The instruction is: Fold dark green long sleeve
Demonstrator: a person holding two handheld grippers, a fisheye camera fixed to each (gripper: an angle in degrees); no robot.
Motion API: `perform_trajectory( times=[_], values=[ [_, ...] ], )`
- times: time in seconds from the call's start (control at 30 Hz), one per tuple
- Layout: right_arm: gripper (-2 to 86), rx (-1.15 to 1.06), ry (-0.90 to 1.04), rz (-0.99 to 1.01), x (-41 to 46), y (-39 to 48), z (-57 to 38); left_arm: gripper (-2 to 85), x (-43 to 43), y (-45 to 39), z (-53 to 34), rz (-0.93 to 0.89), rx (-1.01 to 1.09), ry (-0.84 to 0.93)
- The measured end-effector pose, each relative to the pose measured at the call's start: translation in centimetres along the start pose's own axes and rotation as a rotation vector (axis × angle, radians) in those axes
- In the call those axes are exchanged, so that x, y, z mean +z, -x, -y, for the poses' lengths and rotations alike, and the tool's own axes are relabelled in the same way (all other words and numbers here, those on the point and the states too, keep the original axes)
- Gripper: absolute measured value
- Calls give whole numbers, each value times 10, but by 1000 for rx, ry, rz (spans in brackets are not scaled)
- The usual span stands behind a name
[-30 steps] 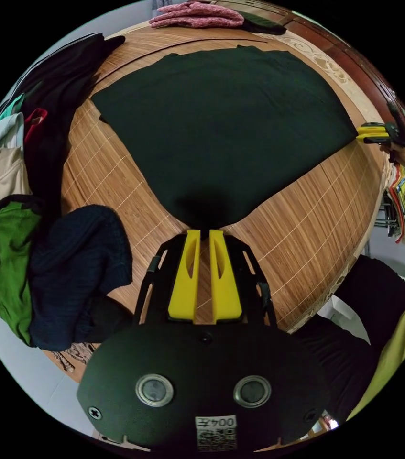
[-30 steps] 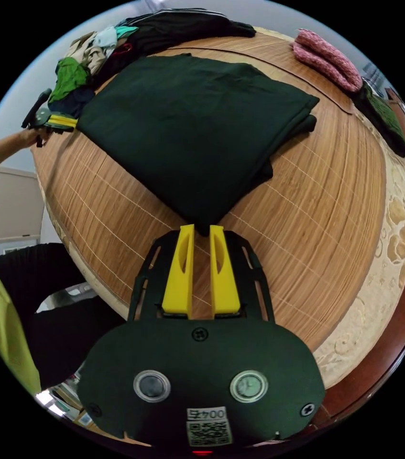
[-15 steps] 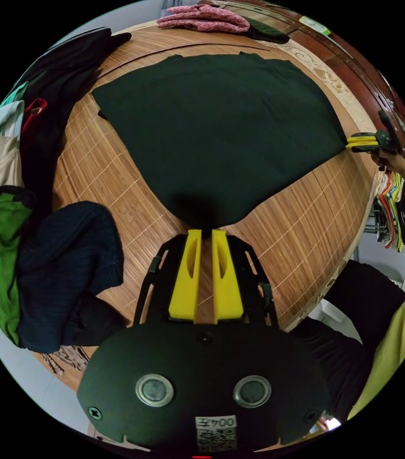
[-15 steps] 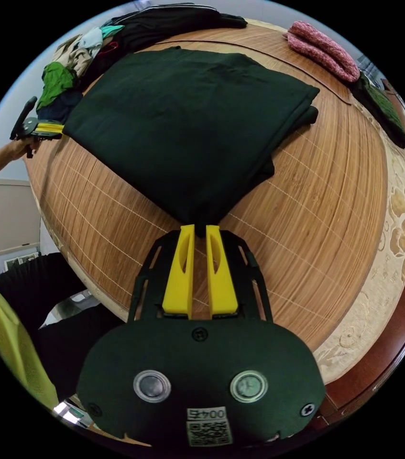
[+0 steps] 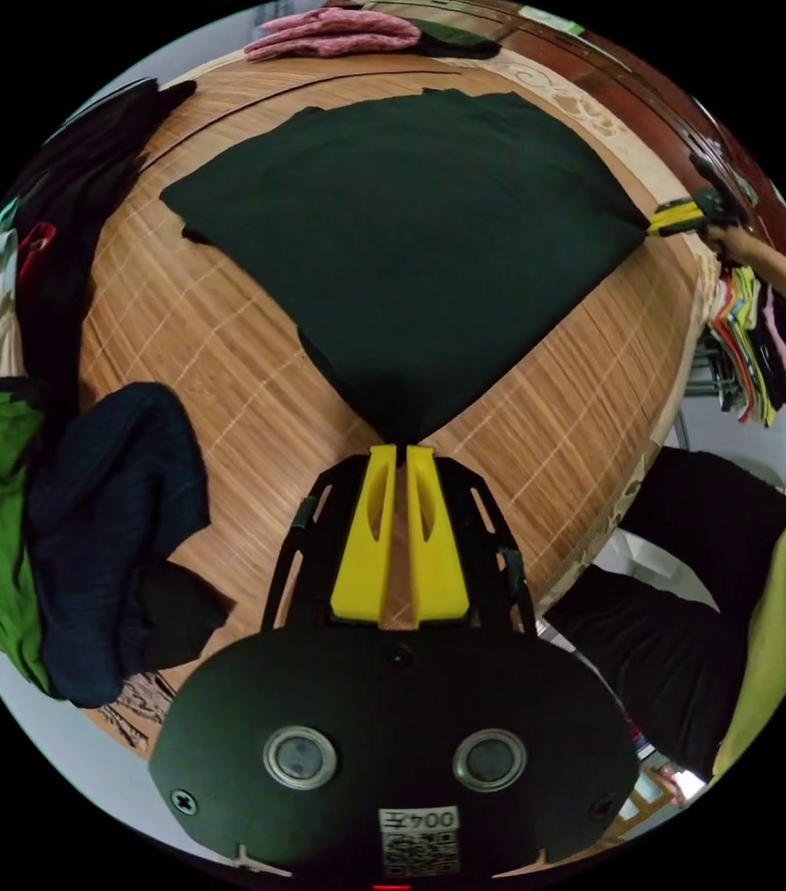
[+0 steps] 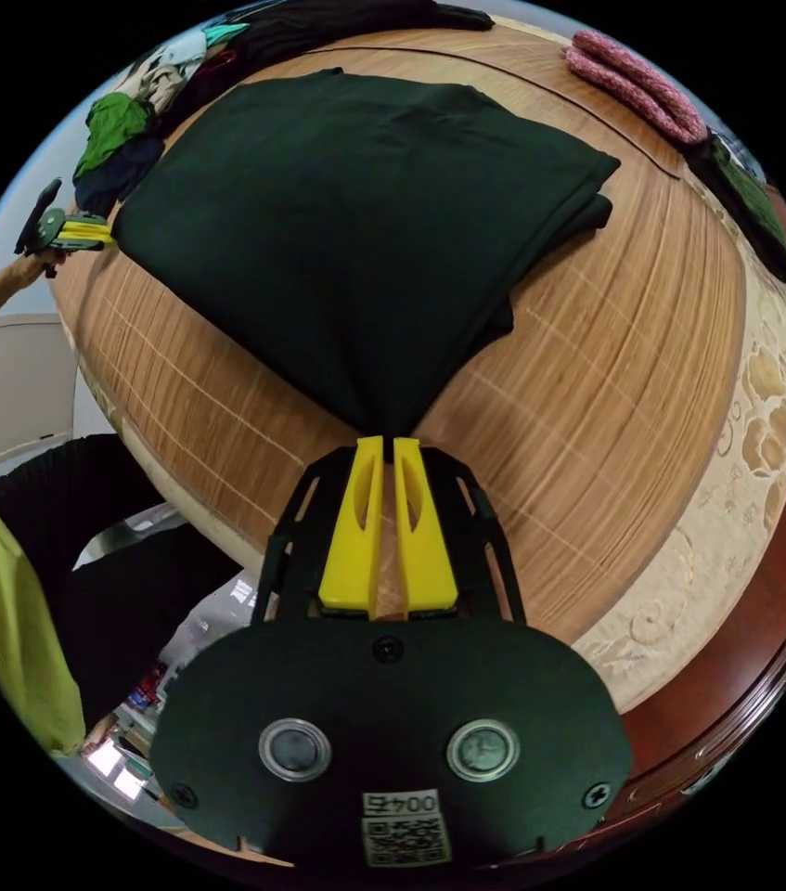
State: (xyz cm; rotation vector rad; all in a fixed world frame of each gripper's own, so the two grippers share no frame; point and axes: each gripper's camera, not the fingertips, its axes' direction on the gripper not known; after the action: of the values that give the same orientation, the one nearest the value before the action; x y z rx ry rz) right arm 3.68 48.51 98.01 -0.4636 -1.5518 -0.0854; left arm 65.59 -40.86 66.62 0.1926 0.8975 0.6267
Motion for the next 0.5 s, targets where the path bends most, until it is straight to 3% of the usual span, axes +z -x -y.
perform_trajectory(
  times=[0.5],
  values=[
    [41, 71, 1, 91, -1, -7, -44, 25, 15, -58, -13, 93, 149, 20]
  ],
)
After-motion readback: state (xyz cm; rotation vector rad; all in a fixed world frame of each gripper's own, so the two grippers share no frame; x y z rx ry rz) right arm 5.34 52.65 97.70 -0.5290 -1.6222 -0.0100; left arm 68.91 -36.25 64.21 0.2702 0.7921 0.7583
